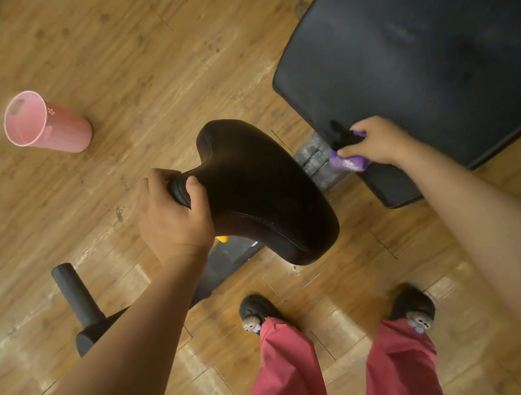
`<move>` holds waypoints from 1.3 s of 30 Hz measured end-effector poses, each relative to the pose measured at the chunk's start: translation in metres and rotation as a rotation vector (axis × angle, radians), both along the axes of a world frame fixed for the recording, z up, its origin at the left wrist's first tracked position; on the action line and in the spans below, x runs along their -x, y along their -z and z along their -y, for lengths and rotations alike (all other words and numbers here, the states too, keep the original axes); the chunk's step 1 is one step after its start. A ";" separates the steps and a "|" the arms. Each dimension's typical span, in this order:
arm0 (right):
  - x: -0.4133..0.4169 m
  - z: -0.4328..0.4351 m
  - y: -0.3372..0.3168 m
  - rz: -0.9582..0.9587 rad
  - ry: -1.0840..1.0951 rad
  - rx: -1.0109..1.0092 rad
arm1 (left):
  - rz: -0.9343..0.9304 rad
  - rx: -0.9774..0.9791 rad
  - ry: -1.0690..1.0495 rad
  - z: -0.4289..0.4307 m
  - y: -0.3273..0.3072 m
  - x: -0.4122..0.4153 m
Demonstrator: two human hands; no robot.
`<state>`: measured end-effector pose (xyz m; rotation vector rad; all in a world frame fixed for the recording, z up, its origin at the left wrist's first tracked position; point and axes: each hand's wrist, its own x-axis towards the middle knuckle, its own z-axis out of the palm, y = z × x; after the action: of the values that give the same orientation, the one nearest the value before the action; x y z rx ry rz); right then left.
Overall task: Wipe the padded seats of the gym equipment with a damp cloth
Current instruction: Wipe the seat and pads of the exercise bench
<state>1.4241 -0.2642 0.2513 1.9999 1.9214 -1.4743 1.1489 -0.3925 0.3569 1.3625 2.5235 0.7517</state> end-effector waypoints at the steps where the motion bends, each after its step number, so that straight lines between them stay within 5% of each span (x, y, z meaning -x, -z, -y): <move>1: 0.000 -0.002 -0.003 -0.039 0.008 0.008 | -0.003 -0.002 0.001 0.000 -0.001 0.000; 7: 0.035 0.033 -0.001 -0.156 -0.145 0.188 | 0.006 -0.002 0.008 0.000 -0.001 0.000; 14: 0.012 0.068 0.029 -0.097 -0.009 0.270 | 0.000 -0.005 0.020 0.000 -0.001 -0.001; 22: 0.045 0.065 -0.019 -0.358 -0.113 0.158 | -0.015 0.007 0.019 0.000 -0.003 -0.002; 29: 0.021 0.057 0.015 -0.077 -0.100 0.191 | -0.009 -0.002 0.034 0.000 -0.002 -0.001; 39: 0.054 0.048 -0.027 -0.355 -0.209 0.195 | -0.003 -0.011 0.032 0.001 -0.003 -0.001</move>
<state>1.3697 -0.3121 0.2781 1.4871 1.9339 -1.9698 1.1502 -0.3936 0.3595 1.4051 2.4975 0.7584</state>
